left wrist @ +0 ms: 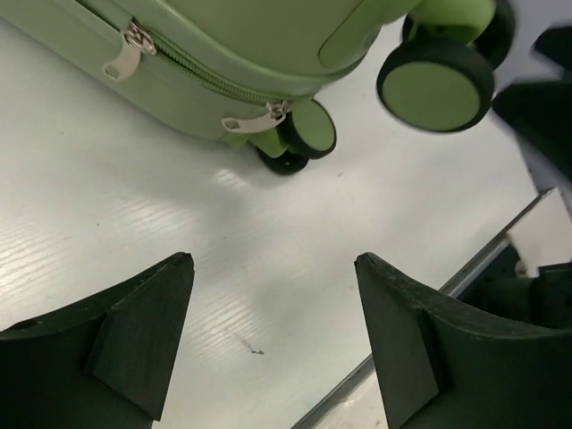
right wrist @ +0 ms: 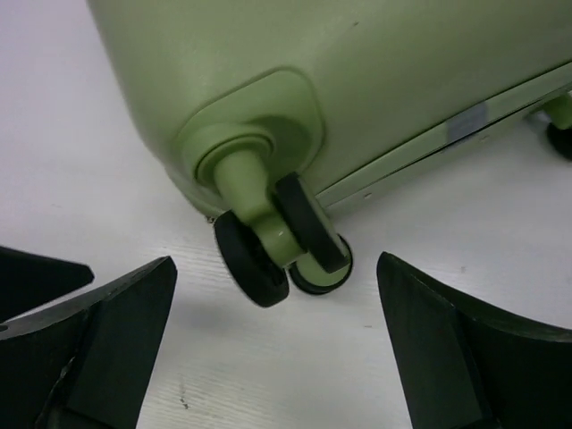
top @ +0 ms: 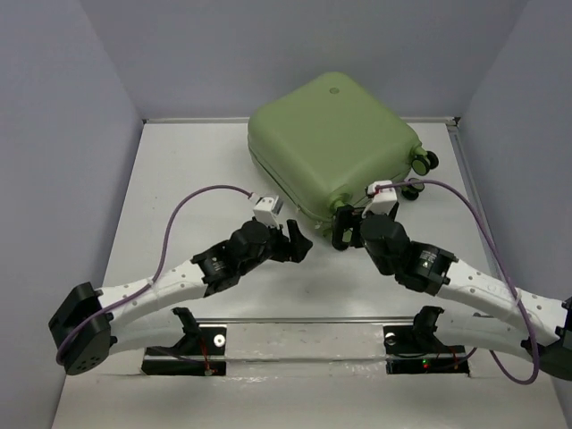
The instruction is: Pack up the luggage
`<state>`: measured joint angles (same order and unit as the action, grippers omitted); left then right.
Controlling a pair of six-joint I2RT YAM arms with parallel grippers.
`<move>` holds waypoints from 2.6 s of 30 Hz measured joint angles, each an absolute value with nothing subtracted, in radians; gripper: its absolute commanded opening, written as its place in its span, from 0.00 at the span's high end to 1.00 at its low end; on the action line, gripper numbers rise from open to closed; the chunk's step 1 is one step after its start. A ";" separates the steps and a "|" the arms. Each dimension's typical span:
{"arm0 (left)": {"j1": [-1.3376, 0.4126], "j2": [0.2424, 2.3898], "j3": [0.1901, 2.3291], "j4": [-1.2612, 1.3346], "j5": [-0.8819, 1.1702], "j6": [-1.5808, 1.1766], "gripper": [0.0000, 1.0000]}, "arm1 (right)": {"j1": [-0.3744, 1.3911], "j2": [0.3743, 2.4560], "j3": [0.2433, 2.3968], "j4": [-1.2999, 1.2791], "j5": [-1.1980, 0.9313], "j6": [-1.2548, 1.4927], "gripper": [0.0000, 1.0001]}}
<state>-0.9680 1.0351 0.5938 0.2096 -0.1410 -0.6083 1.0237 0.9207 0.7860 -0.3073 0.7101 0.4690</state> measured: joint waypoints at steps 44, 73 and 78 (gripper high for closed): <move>-0.980 1.606 0.861 0.383 -0.236 -0.391 0.45 | 0.714 1.259 1.026 -0.400 0.220 0.128 0.93; -0.802 1.486 0.759 0.350 -0.222 -0.451 0.77 | 0.720 1.117 0.881 -0.231 0.131 0.218 0.93; -0.738 1.369 0.688 0.347 -0.256 -0.487 0.19 | 0.749 1.114 0.879 -0.226 0.101 0.220 0.93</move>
<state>-0.7383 1.3693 0.6884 0.3466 -0.2562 -0.4870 0.7486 1.1137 0.8791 -0.2264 0.1013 0.2199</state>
